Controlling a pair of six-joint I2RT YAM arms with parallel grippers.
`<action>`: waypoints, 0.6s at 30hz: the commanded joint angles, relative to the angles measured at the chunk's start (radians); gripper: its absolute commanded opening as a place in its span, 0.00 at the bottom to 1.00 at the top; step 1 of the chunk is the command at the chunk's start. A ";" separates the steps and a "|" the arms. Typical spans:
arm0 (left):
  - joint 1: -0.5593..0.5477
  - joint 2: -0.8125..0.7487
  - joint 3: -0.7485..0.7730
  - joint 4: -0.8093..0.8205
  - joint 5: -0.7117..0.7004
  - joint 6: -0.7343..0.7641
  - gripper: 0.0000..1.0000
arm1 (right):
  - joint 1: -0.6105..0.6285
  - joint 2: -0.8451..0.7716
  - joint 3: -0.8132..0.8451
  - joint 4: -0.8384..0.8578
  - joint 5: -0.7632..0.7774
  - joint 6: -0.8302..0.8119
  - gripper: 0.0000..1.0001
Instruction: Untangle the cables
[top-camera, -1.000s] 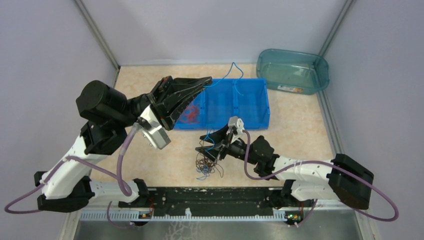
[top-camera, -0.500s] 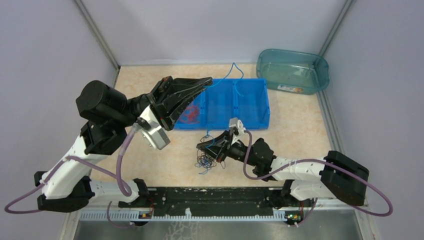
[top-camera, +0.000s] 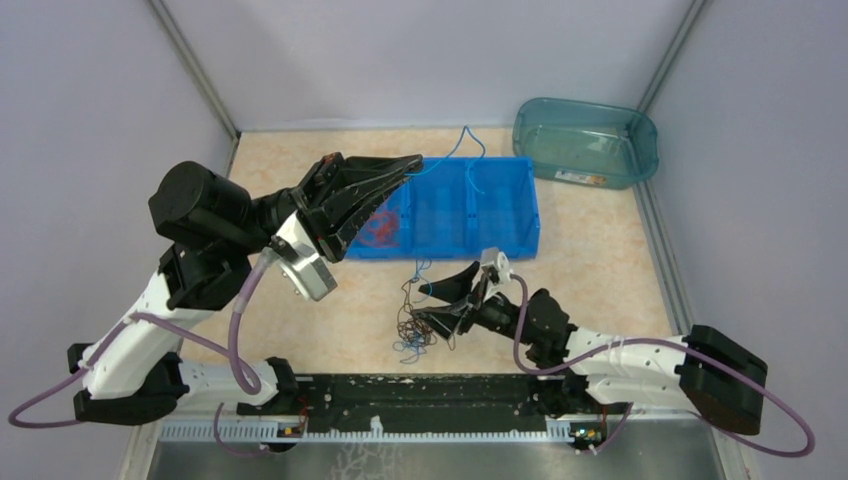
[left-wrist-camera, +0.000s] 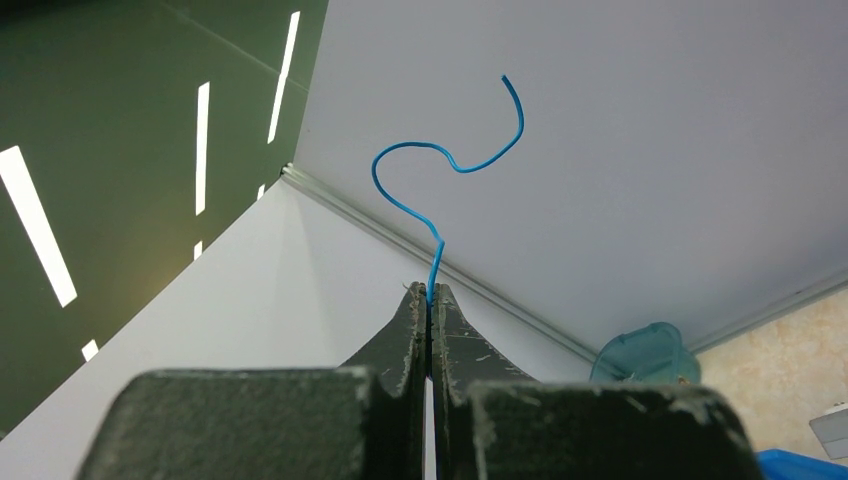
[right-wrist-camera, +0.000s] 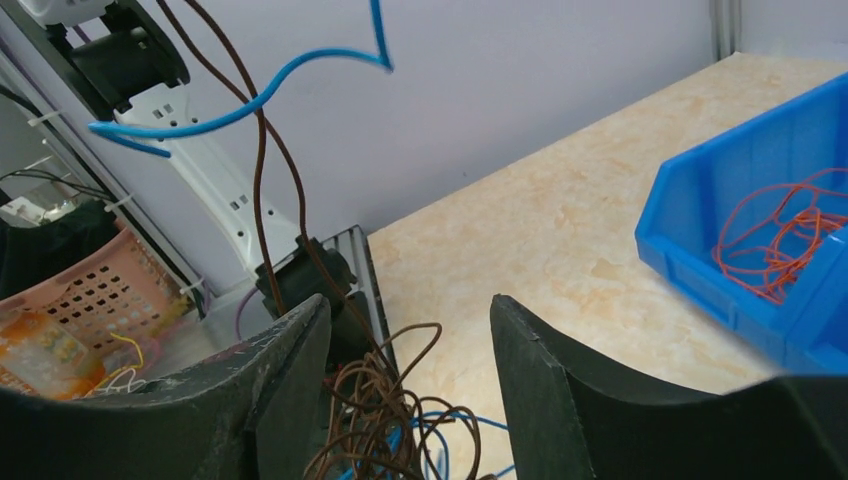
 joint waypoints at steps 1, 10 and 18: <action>0.001 -0.010 -0.001 0.036 0.023 0.003 0.00 | 0.008 0.005 0.097 -0.032 -0.045 -0.054 0.62; 0.002 -0.003 0.005 0.037 0.022 0.000 0.00 | 0.017 0.093 0.173 0.011 -0.097 -0.057 0.73; 0.003 0.006 0.013 0.045 0.029 -0.012 0.00 | 0.029 0.155 0.225 0.067 -0.068 -0.075 0.75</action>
